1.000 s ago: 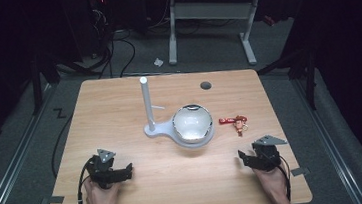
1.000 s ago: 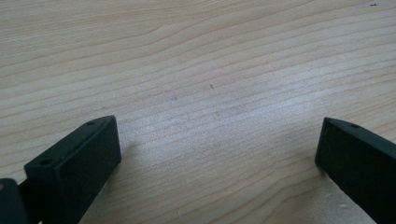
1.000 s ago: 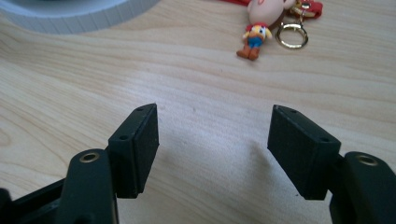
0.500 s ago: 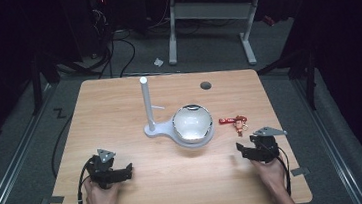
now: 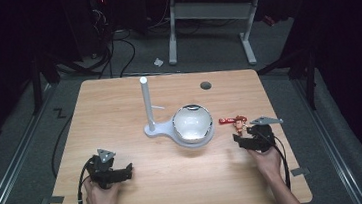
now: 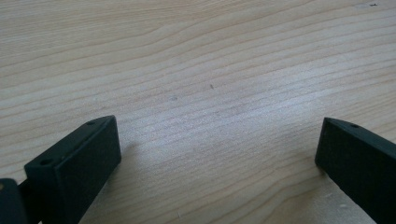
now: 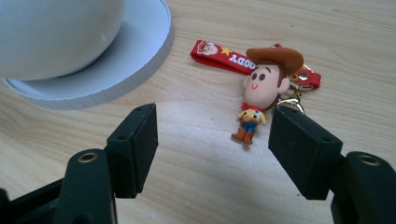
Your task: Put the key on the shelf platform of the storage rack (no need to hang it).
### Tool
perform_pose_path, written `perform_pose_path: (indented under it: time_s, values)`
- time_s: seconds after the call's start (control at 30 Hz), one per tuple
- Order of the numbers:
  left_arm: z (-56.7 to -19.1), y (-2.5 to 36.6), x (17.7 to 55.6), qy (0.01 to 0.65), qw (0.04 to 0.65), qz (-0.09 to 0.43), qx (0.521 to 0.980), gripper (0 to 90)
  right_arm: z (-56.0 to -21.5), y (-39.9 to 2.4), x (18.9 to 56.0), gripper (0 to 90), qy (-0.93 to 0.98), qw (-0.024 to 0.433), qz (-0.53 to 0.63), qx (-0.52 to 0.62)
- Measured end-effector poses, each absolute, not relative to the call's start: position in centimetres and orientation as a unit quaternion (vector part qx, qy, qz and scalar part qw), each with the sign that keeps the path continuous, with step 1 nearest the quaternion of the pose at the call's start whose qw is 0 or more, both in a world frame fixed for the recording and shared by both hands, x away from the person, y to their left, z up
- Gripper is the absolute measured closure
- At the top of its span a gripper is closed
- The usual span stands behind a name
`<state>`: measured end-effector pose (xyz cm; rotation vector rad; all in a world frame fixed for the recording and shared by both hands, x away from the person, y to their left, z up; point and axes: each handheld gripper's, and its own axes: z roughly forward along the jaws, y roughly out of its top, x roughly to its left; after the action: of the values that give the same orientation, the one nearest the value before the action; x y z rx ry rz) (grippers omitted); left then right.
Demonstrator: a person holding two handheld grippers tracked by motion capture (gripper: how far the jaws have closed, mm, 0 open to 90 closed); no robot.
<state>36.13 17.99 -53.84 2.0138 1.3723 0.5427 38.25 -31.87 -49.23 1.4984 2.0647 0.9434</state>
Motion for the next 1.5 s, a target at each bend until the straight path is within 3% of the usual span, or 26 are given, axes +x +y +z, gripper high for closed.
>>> perform_pose_path:
  time_s: [0.67, 1.1, 1.3, 1.5]
  values:
    - [-53.9, 18.0, 36.1, 0.522, 0.317, 0.207, 0.764, 0.3, -49.9, -32.6, 43.4, 31.5, 0.726, 0.223, 0.307, 0.574]
    - [-53.9, 18.0, 36.1, 0.522, 0.316, 0.208, 0.764, 0.3, -51.5, -32.8, 45.4, 30.3, 0.729, 0.203, 0.288, 0.586]
    - [-53.9, 18.0, 36.1, 0.522, 0.317, 0.208, 0.764, 0.3, -51.9, -32.6, 45.7, 36.2, 0.731, 0.205, 0.279, 0.588]
    - [-53.9, 18.0, 36.1, 0.522, 0.317, 0.208, 0.764, 0.3, -51.9, -32.6, 45.6, 51.4, 0.736, 0.216, 0.271, 0.582]
